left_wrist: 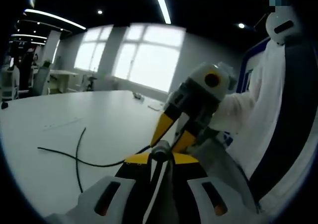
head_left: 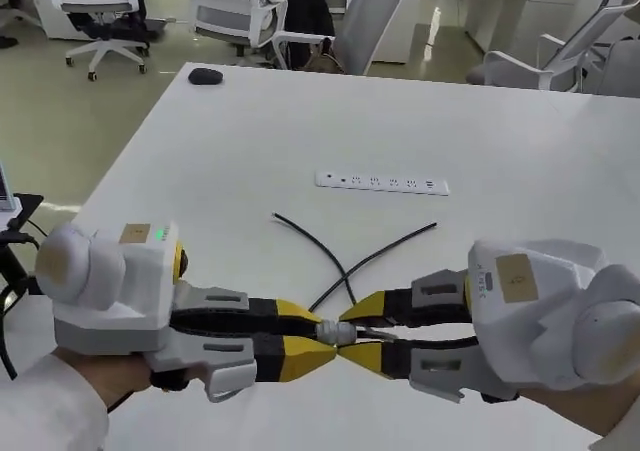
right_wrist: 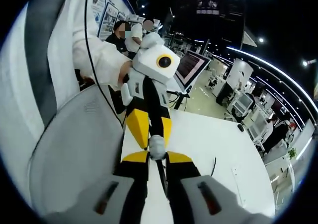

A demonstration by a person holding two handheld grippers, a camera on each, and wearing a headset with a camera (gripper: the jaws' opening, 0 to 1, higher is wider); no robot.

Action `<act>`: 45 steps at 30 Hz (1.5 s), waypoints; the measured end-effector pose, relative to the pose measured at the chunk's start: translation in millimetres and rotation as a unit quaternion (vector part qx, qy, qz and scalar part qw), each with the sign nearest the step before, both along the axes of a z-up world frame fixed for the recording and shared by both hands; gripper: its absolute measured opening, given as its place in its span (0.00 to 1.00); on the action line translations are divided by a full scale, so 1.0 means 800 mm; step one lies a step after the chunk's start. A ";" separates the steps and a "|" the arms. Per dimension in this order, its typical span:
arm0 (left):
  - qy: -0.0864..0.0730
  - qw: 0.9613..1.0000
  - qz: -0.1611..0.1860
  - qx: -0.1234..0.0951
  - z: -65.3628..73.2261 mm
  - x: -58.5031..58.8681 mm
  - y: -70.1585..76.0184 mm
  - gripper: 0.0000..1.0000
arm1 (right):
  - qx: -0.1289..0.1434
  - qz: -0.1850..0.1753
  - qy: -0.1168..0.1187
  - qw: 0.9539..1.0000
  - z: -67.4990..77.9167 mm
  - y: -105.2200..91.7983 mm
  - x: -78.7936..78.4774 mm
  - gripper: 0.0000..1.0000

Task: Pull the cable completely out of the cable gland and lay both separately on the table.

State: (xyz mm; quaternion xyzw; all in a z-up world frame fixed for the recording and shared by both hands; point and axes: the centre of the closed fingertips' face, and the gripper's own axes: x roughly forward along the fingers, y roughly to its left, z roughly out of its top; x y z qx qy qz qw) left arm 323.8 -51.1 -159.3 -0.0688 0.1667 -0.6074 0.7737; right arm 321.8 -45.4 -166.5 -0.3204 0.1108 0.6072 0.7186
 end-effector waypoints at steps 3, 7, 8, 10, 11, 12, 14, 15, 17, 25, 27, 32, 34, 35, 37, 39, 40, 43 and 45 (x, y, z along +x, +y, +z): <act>0.029 0.999 0.008 -0.023 0.006 0.002 -0.001 0.16 | -0.006 0.000 -0.010 1.000 0.004 -0.001 0.001 0.10; 0.061 0.997 0.012 -0.034 0.008 0.006 -0.002 0.16 | -0.014 -0.004 -0.024 1.000 0.007 -0.002 0.003 0.10; 0.057 0.998 0.013 -0.034 0.009 0.007 -0.002 0.16 | -0.012 -0.007 -0.024 1.000 0.007 -0.002 0.004 0.11; 0.061 0.997 0.015 -0.035 0.008 0.007 -0.003 0.16 | -0.006 -0.012 -0.016 1.000 0.007 -0.004 0.006 0.11; 0.059 0.998 0.014 -0.035 0.008 0.006 -0.003 0.16 | -0.004 -0.012 -0.015 1.000 0.007 -0.004 0.006 0.11; 0.046 0.998 0.011 -0.035 0.009 0.006 -0.002 0.15 | 0.003 -0.008 -0.015 1.000 0.007 -0.004 0.006 0.12; 0.043 0.998 0.006 -0.034 0.009 0.004 -0.002 0.15 | 0.021 0.001 0.002 1.000 0.007 -0.002 0.003 0.12; 0.042 0.998 0.004 -0.036 0.010 0.002 -0.002 0.15 | 0.039 -0.004 0.029 0.999 0.010 -0.002 0.000 0.12; 0.027 0.999 0.000 -0.042 0.013 0.001 0.001 0.15 | 0.075 0.002 0.062 0.995 0.018 -0.002 -0.003 0.14; -0.033 0.996 -0.038 -0.076 0.038 -0.010 0.008 0.15 | 0.222 -0.008 0.229 0.948 0.050 -0.009 -0.008 0.12; -0.035 0.995 -0.047 -0.081 0.041 -0.012 0.007 0.15 | 0.233 -0.008 0.256 0.938 0.053 -0.007 -0.012 0.12; -0.045 0.993 -0.056 -0.092 0.048 -0.014 0.005 0.15 | 0.242 -0.001 0.276 0.930 0.056 -0.003 -0.016 0.14; -0.048 0.993 -0.059 -0.090 0.048 -0.015 0.003 0.15 | 0.252 -0.003 0.285 0.925 0.059 -0.003 -0.014 0.12; -0.048 0.993 -0.061 -0.091 0.049 -0.015 0.002 0.15 | 0.256 -0.006 0.292 0.922 0.060 -0.003 -0.013 0.12; -0.050 0.993 -0.062 -0.091 0.049 -0.015 0.002 0.15 | 0.254 -0.004 0.290 0.923 0.059 -0.003 -0.014 0.12; -0.051 0.992 -0.063 -0.092 0.050 -0.014 0.001 0.15 | 0.251 0.000 0.286 0.925 0.058 -0.003 -0.015 0.12; -0.049 0.992 -0.062 -0.097 0.051 -0.013 0.001 0.15 | 0.245 0.004 0.284 0.927 0.055 -0.003 -0.016 0.12; -0.045 0.992 -0.059 -0.101 0.053 -0.009 0.001 0.15 | 0.248 0.002 0.286 0.925 0.055 -0.003 -0.014 0.12; -0.045 0.992 -0.057 -0.102 0.054 -0.007 0.002 0.15 | 0.253 -0.001 0.288 0.924 0.057 -0.002 -0.012 0.12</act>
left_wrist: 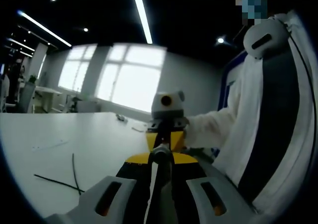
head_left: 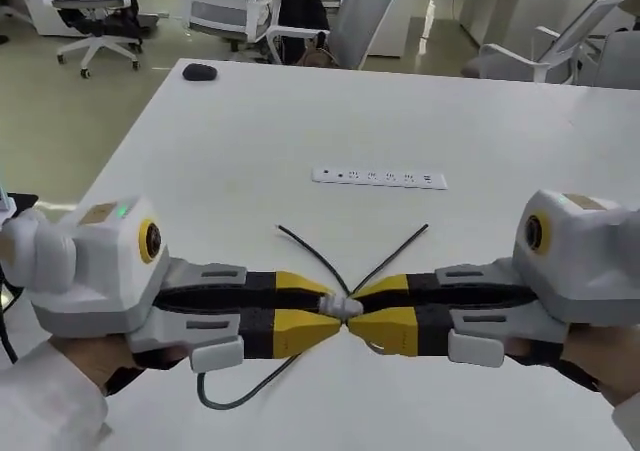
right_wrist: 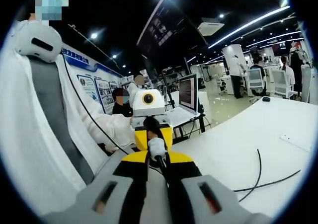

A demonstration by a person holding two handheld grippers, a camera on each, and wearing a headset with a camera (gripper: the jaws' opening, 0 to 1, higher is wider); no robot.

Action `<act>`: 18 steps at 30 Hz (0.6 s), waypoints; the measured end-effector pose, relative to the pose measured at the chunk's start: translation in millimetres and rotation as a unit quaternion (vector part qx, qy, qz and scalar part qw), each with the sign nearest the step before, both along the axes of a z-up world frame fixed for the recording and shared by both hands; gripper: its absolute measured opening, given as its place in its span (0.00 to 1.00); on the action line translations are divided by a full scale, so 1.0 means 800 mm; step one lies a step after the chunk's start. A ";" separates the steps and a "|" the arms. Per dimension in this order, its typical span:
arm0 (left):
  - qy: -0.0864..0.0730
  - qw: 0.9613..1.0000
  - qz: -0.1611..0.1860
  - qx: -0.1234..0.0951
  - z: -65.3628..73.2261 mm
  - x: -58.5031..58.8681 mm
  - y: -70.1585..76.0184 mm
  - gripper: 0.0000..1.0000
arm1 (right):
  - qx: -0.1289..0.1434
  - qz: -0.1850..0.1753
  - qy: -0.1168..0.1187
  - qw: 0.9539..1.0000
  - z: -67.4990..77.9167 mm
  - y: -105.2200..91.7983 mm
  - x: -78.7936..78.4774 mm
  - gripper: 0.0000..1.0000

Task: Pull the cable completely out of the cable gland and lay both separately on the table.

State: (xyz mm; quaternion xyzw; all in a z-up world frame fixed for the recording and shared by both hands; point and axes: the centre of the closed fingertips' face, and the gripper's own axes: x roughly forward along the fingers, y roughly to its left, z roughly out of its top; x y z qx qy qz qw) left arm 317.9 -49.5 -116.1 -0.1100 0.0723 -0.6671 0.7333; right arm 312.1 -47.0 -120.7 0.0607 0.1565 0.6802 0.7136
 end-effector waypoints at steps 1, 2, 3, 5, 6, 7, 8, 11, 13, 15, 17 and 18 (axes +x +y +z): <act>0.002 1.000 0.001 -0.001 0.001 0.001 0.001 0.15 | 0.003 -0.002 0.002 1.000 0.001 0.001 0.001 0.12; 0.003 1.000 0.001 -0.002 0.001 0.002 0.001 0.15 | 0.004 -0.003 0.004 1.000 0.001 0.001 0.001 0.12; 0.004 1.000 0.000 -0.001 0.000 0.001 0.001 0.15 | 0.004 -0.002 0.008 1.000 0.000 0.001 0.001 0.12; 0.006 1.000 -0.001 0.002 -0.001 0.001 0.002 0.15 | 0.004 -0.006 0.010 1.000 0.000 0.002 0.000 0.11; 0.006 1.000 -0.001 0.002 0.000 0.001 0.002 0.15 | 0.005 -0.010 0.013 1.000 0.001 0.003 0.001 0.11; 0.007 1.000 -0.002 0.001 0.001 0.002 0.003 0.15 | 0.007 -0.012 0.018 1.000 0.002 0.003 0.001 0.11; 0.010 1.000 -0.004 0.002 0.001 0.001 0.003 0.14 | 0.005 -0.013 0.029 0.999 0.002 0.004 0.000 0.11; 0.018 1.000 -0.006 0.010 -0.001 0.003 0.003 0.14 | -0.006 -0.016 0.017 1.000 0.001 0.004 0.001 0.10; 0.029 0.999 -0.008 0.012 -0.002 0.004 0.003 0.14 | -0.011 -0.018 0.005 1.000 0.001 0.005 0.000 0.09; 0.040 0.999 -0.013 0.012 -0.003 0.003 0.003 0.14 | -0.015 -0.019 0.000 1.000 0.002 0.005 -0.002 0.09; 0.051 0.998 -0.019 0.018 -0.005 0.001 0.002 0.13 | -0.023 -0.019 -0.018 0.999 0.001 0.005 -0.004 0.09; 0.054 0.998 -0.021 0.020 -0.005 0.000 0.002 0.13 | -0.025 -0.019 -0.024 0.999 0.000 0.005 -0.004 0.09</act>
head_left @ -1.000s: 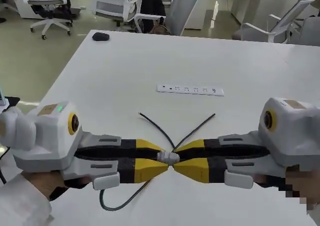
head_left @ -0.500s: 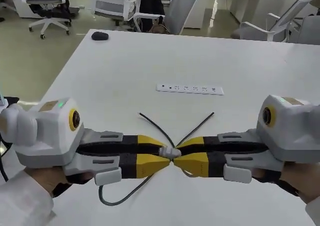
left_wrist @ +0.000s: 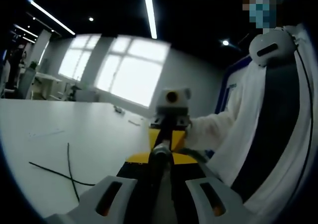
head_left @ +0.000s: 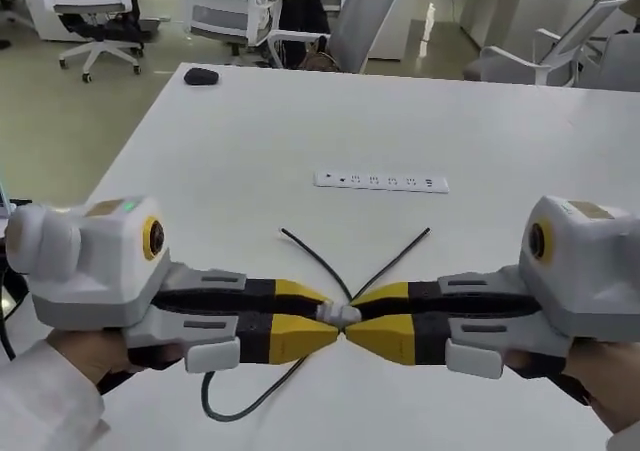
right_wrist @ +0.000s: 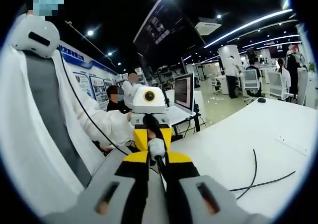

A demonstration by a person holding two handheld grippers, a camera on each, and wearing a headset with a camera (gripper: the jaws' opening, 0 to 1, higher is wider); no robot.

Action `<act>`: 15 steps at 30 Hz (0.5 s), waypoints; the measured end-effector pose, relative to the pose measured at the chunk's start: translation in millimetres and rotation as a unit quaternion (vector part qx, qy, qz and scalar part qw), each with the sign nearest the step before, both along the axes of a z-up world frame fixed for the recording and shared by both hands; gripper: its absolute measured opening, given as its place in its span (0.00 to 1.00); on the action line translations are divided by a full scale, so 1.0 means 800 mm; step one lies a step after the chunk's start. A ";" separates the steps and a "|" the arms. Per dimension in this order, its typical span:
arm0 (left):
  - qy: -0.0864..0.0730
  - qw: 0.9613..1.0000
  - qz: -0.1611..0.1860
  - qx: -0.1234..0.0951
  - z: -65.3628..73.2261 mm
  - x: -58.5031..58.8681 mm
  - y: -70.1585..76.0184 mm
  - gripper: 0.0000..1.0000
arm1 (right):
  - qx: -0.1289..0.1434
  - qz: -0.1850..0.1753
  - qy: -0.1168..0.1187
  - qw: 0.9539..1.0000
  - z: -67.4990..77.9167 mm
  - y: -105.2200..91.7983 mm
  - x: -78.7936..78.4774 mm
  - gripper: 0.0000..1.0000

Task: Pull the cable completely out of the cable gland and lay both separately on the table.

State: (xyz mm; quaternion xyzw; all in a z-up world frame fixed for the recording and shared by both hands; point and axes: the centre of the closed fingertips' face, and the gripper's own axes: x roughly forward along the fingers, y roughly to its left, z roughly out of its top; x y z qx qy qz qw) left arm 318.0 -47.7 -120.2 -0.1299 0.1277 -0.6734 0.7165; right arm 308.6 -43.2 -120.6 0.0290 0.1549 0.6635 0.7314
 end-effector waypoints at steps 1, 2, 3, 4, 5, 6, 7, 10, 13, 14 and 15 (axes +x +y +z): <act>0.004 1.000 -0.001 0.000 0.000 0.000 0.000 0.13 | 0.004 -0.001 -0.017 1.000 0.002 0.001 0.001 0.08; 0.021 1.000 -0.001 -0.005 -0.001 -0.001 0.002 0.13 | 0.001 -0.004 -0.013 1.000 0.001 -0.001 0.000 0.08; 0.022 1.000 0.000 -0.009 0.000 -0.001 0.003 0.13 | 0.003 -0.006 -0.017 1.000 0.003 -0.001 0.001 0.08; 0.031 0.999 0.000 -0.016 0.001 0.000 0.003 0.13 | 0.004 -0.007 -0.020 1.000 0.004 -0.001 0.001 0.08; 0.038 0.999 0.001 -0.020 0.002 0.001 0.004 0.13 | 0.009 -0.010 -0.029 0.999 0.007 -0.001 0.002 0.08; 0.042 0.999 -0.001 -0.020 0.001 0.001 0.004 0.13 | 0.007 -0.010 -0.029 1.000 0.007 -0.001 0.001 0.08; 0.042 0.999 -0.001 -0.019 0.001 0.001 0.004 0.13 | 0.005 -0.012 -0.034 0.999 0.007 -0.001 0.002 0.08; 0.055 0.998 -0.008 -0.014 -0.001 -0.002 0.003 0.13 | -0.009 -0.010 -0.055 0.998 0.007 -0.002 -0.002 0.08; 0.071 0.997 -0.014 -0.010 -0.002 -0.003 0.003 0.13 | -0.016 -0.011 -0.079 0.997 0.008 -0.003 -0.002 0.07; 0.083 0.996 -0.014 -0.015 0.000 -0.002 0.002 0.13 | -0.020 -0.012 -0.086 0.996 0.008 -0.004 -0.003 0.07; 0.090 0.996 -0.015 -0.019 0.000 -0.002 0.003 0.13 | -0.020 -0.013 -0.095 0.995 0.009 -0.003 -0.002 0.07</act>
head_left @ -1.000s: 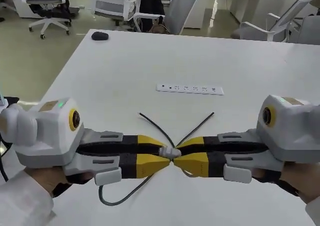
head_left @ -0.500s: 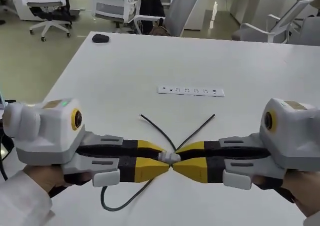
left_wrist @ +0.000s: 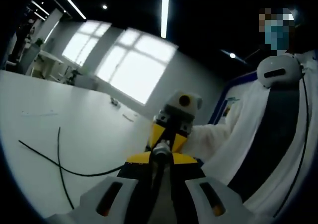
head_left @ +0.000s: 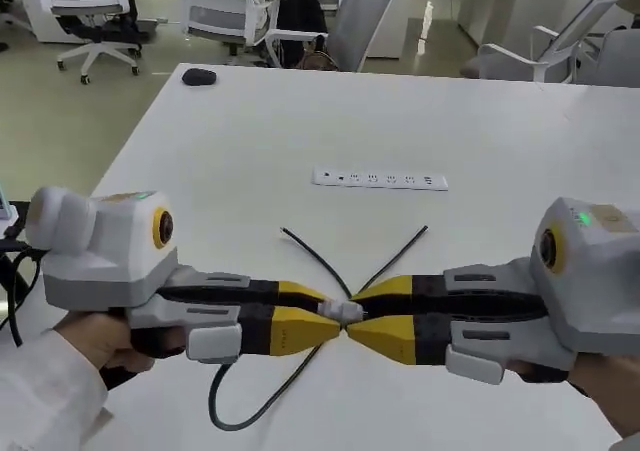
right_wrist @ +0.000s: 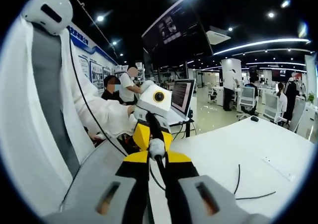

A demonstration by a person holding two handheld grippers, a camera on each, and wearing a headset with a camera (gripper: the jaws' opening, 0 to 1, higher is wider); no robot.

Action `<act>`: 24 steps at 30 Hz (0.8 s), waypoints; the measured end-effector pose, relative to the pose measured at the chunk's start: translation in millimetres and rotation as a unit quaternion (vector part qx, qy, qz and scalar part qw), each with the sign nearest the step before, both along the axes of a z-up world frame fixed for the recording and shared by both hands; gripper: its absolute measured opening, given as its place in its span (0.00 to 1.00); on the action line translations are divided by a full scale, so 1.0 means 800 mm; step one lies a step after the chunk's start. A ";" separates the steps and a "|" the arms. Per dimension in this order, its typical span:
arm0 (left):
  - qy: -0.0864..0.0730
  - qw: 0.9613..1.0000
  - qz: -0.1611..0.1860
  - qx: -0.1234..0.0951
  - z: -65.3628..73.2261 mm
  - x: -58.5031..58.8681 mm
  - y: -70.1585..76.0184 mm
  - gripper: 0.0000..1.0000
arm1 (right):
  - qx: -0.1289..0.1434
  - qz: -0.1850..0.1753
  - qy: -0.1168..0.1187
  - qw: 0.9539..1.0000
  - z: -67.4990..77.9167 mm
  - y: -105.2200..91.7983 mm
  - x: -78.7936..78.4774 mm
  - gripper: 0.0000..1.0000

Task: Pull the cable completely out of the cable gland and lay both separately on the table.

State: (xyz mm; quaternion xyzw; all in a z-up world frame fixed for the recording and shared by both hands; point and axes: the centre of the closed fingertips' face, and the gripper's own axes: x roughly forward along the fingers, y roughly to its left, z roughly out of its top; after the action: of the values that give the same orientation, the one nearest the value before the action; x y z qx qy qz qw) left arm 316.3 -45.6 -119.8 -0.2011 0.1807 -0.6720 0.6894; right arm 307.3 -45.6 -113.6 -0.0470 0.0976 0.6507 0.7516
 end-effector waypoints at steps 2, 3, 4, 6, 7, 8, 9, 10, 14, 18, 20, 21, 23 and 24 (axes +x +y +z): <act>0.019 1.000 -0.002 -0.004 -0.001 0.001 0.000 0.13 | -0.009 0.002 -0.020 1.000 -0.001 0.000 0.000 0.07; 0.024 1.000 -0.004 -0.004 -0.001 0.001 0.000 0.13 | -0.012 0.004 -0.026 1.000 -0.001 0.000 0.000 0.07; 0.030 1.000 -0.006 -0.004 -0.002 0.000 -0.001 0.13 | -0.017 0.009 -0.047 0.999 -0.003 0.000 -0.001 0.07; 0.042 0.999 -0.012 0.003 -0.007 -0.002 -0.002 0.13 | -0.030 0.017 -0.083 0.996 -0.007 0.000 -0.003 0.07; 0.045 0.999 -0.013 0.006 -0.008 -0.002 -0.003 0.13 | -0.035 0.018 -0.093 0.995 -0.009 0.000 -0.004 0.08; 0.054 0.998 -0.015 0.008 -0.011 -0.003 -0.003 0.13 | -0.043 0.020 -0.122 0.991 -0.012 0.000 -0.003 0.08; 0.056 0.998 -0.016 0.010 -0.013 -0.003 -0.004 0.13 | -0.048 0.023 -0.138 0.989 -0.013 0.000 -0.004 0.08; 0.060 0.998 -0.017 0.011 -0.015 -0.003 -0.004 0.13 | -0.056 0.026 -0.153 0.986 -0.017 0.000 -0.004 0.08; 0.062 0.998 -0.015 0.013 -0.018 -0.003 -0.005 0.13 | -0.065 0.028 -0.168 0.983 -0.022 0.000 -0.004 0.09; 0.040 0.999 -0.016 0.023 -0.019 -0.005 -0.007 0.14 | -0.062 0.029 -0.159 0.985 -0.026 -0.002 -0.004 0.10; 0.020 0.999 -0.018 0.031 -0.020 -0.006 -0.007 0.14 | -0.059 0.034 -0.150 0.986 -0.028 -0.002 -0.004 0.10; 0.009 0.999 -0.018 0.033 -0.020 -0.007 -0.008 0.14 | -0.048 0.033 -0.125 0.990 -0.029 -0.001 -0.006 0.11; -0.024 0.999 -0.022 0.036 -0.018 -0.009 -0.009 0.14 | -0.026 0.038 -0.067 0.997 -0.030 -0.002 -0.007 0.12; -0.042 0.998 -0.015 0.035 -0.016 -0.007 -0.010 0.14 | -0.019 0.036 -0.045 0.998 -0.029 -0.003 -0.006 0.12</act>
State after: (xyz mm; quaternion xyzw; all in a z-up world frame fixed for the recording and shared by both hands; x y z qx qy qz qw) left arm 310.6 -53.7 -133.0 -0.1454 0.1780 -0.6835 0.6929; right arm 302.9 -48.1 -137.1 -0.0942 0.0743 0.6728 0.7300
